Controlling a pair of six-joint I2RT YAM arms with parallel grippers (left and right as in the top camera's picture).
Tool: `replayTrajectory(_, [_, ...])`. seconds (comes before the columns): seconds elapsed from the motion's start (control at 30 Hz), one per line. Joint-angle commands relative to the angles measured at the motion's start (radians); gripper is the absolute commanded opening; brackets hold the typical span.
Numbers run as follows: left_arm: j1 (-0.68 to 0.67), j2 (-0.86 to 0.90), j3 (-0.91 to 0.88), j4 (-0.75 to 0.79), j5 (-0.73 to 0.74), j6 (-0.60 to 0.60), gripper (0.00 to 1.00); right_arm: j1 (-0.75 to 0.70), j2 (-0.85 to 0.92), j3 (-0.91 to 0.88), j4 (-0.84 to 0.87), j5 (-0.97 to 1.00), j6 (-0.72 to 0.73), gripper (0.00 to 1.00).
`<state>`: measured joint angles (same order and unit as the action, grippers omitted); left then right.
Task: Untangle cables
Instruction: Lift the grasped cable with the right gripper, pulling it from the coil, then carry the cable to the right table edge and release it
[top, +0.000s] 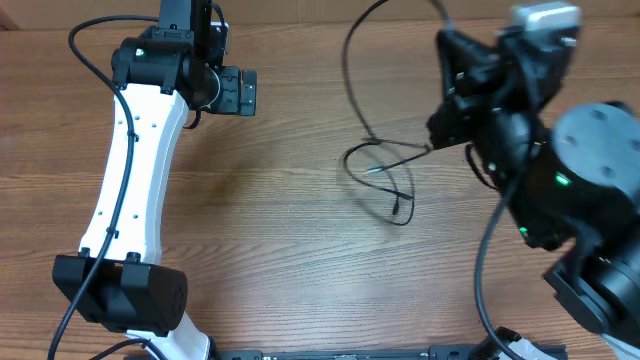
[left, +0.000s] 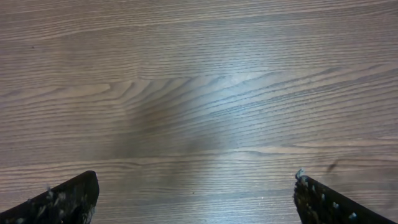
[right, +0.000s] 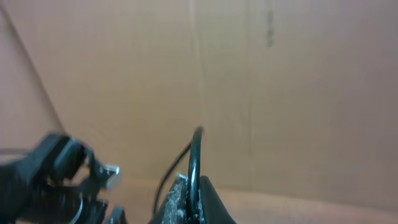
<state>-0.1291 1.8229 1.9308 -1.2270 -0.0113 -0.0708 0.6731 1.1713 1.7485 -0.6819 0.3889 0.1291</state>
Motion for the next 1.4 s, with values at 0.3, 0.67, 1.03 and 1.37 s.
replayTrajectory(0.3, [0.005,0.008,0.013,0.001,0.011,0.015,1.0,-0.016,0.058,0.027,-0.221,0.068,0.0,0.04])
replayTrajectory(0.67, [0.005,0.008,0.013,0.001,0.011,0.015,1.0,-0.083,0.014,0.071,0.006,0.066,-0.009,0.04])
replayTrajectory(1.03, [0.005,0.008,0.013,0.001,0.011,0.015,1.0,-0.183,0.016,0.183,0.031,0.226,-0.17,0.04])
replayTrajectory(1.37, [0.005,0.008,0.013,0.001,0.011,0.015,1.0,-0.474,0.144,0.183,0.015,0.351,-0.216,0.04])
